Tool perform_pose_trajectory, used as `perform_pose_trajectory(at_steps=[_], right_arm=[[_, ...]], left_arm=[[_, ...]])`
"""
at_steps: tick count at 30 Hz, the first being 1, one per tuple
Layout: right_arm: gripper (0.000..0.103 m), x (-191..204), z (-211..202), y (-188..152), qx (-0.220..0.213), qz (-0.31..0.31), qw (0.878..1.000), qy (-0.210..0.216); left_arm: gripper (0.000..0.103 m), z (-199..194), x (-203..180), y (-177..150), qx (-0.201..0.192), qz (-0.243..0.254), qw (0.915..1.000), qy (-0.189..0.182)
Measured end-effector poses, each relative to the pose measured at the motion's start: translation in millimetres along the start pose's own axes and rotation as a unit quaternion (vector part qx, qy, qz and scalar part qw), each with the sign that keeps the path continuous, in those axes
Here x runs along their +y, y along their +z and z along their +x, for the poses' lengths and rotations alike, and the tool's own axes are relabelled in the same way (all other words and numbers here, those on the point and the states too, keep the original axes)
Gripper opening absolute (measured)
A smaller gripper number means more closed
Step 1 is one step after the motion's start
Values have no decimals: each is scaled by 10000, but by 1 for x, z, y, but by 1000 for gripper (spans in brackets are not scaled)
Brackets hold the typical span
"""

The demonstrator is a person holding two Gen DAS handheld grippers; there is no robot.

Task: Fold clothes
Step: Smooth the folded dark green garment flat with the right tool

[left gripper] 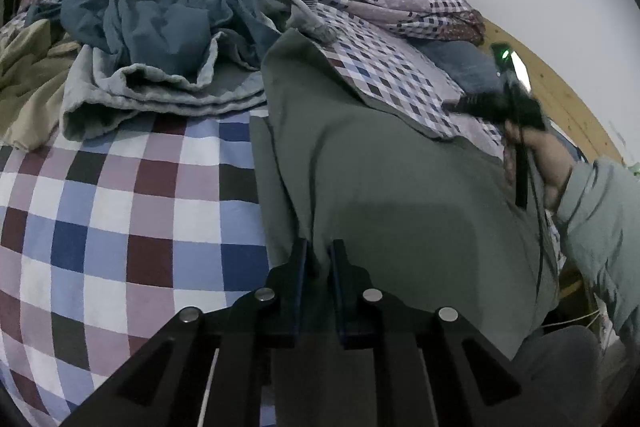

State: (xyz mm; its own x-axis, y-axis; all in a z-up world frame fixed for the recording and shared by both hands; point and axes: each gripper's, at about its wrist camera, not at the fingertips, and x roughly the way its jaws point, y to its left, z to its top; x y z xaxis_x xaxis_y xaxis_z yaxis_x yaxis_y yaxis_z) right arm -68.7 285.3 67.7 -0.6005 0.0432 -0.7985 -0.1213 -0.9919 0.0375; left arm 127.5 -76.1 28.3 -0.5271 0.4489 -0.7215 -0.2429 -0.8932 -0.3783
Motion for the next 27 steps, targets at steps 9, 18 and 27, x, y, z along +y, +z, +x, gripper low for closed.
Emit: perform_pose_trajectory(at_steps=[9,18,27], right_arm=[[14,65,-19,-54,1035,-1154,9810,1170],[14,89,22,-34,1231,-1143,9806,1010],[29,120,-24,-13,118,-708,9880,1369]], left_arm=[[11,-8,6,-3,-8,-56,10000,-50],[11,-13,15,-11,117,-119,9997,-150],[11,-16,20,-12,205,-174,9994,-216]])
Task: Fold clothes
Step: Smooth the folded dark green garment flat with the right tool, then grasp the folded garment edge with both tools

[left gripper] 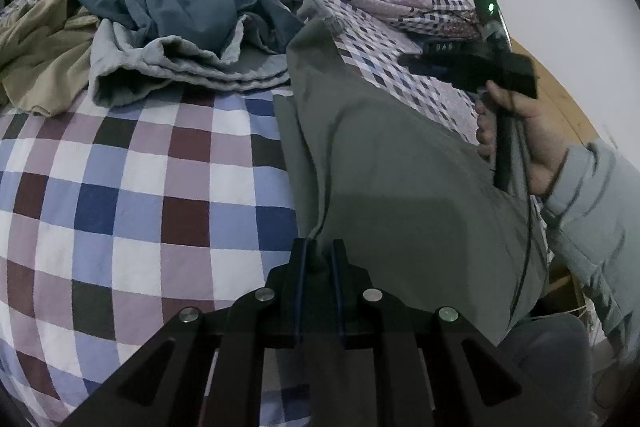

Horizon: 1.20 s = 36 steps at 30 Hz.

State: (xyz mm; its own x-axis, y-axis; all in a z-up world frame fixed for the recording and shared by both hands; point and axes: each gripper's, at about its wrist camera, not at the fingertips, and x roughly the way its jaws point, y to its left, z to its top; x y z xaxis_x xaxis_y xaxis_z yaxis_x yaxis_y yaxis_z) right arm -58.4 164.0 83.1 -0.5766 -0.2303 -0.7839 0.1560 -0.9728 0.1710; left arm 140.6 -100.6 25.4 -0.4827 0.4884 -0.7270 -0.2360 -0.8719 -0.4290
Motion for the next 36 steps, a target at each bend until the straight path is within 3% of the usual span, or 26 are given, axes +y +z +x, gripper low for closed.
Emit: perform_pose_trajectory(at_steps=[3,7,10,12,13,15,17,19,21,24,28,32,36], right_arm=[[29,34,1,-11,369,-532,9961,608],[30,86,11,-27,852,-1245,9809,1225],[33,118,13,-34,841,-1493,9787,1129],[33,132,-1,-36,656,-1445,9784,1323],[34,138,-14,-38,527,-1435,9774,1461],[50,145,-46,-44,186,-1458,9748,1679],[50,139,-84,-60,-123,-1408,9750,1713],[51,133,-119,-77,-391,-1329,9757,1699],[55,127,-141,-95,-586,-1258,9785,1527],[78,107,-181,-137,-1014,-1210,9838,851],[80,90,-217,-204,-1569,-1326,9787,47],[87,89,-221,-252,-1967,-1624,9649,-628],[87,105,-202,-279,-1785,-2330,9513,-938]], left_arm=[[11,-3,1,-2,25,-1,10000,-20],[11,-8,4,-5,73,-58,9999,-53],[14,-9,10,-5,122,-144,9998,-78],[17,-15,18,-7,107,-309,9994,-60],[21,-19,22,-8,85,-407,9991,-46],[36,-28,33,-11,-41,-645,9979,-100],[61,-38,43,-15,-192,-901,9955,-213],[64,-44,49,-19,-268,-1080,9933,-322],[67,-47,51,-24,-284,-1185,9918,-389],[79,-48,47,-31,-323,-1210,9908,-509],[83,-51,40,-45,-369,-1372,9880,-609],[83,-52,38,-61,-385,-1763,9803,-800],[83,-51,44,-77,-458,-2238,9684,-1000]])
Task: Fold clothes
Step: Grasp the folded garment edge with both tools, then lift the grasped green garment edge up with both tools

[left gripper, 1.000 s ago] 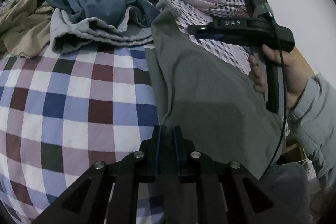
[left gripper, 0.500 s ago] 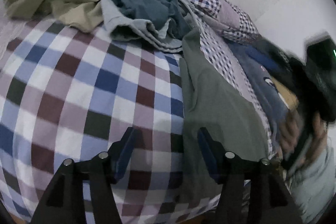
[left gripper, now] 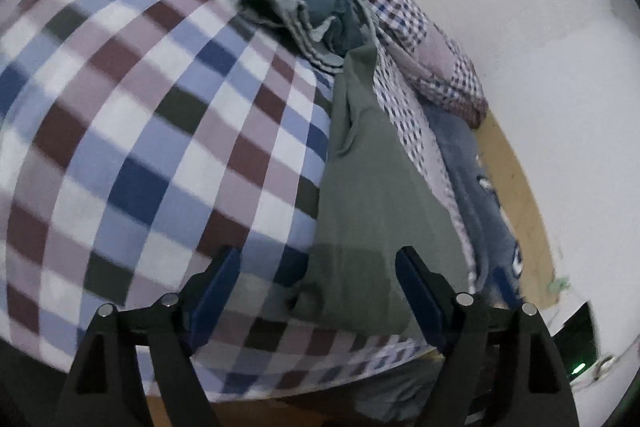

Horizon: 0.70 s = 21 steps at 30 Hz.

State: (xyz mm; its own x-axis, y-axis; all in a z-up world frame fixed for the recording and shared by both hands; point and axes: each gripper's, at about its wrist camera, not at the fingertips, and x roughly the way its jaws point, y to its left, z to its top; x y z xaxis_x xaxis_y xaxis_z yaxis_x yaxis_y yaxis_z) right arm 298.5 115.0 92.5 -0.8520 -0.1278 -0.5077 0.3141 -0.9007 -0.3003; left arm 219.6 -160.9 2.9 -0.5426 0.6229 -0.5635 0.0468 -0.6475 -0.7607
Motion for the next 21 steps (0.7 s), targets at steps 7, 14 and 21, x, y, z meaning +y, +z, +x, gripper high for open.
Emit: perform_pose_trajectory(at_steps=[7,14,21], right_arm=[[88,32,-4,-9,-174,-867,9960,-88],[89,41,-11,-14,-284,-1131,9931,-90],[89,53,-6,-21,-221,-1368,9903,-42]], left_arm=[[84,7,12,-17,-10,-673,9977,-123],[84,24,2,-25,29,-853,9957,-366],[84,32,-7,-24,-31,-891,9924,-848]])
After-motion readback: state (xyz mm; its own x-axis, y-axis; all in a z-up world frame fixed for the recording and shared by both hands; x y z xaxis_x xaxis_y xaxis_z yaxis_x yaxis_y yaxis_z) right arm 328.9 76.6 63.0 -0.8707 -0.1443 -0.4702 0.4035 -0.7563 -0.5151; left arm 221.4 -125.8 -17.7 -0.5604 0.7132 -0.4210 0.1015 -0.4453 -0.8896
